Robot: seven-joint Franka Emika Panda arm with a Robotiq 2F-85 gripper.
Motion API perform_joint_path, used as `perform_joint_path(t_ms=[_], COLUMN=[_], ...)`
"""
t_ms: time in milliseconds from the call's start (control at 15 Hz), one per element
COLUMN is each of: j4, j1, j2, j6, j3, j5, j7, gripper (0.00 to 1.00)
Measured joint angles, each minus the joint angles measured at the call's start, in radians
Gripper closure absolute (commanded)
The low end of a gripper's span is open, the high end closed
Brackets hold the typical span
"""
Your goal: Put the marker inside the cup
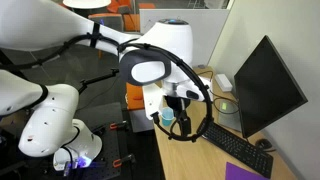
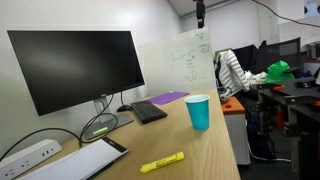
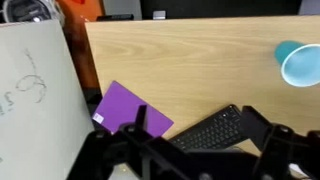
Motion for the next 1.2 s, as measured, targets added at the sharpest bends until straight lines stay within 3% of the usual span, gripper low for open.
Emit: perform_joint_path(t_ms=[467,733,1000,1200], j4=[-0.001,0.001,0.036,0.103], j1=[0.017,0.147,0.279,0.337], j2=[0.007,0.108,0.294,0.442], j6=[0.002,0.015,0.103,0.176], j3=[0.001,0.025,0.103,0.153], j5=[0.000,0.055,0.099,0.115], j7=[0.000,-0.031,-0.054,-0.095], gripper=[0.00,0.00,0.00,0.00])
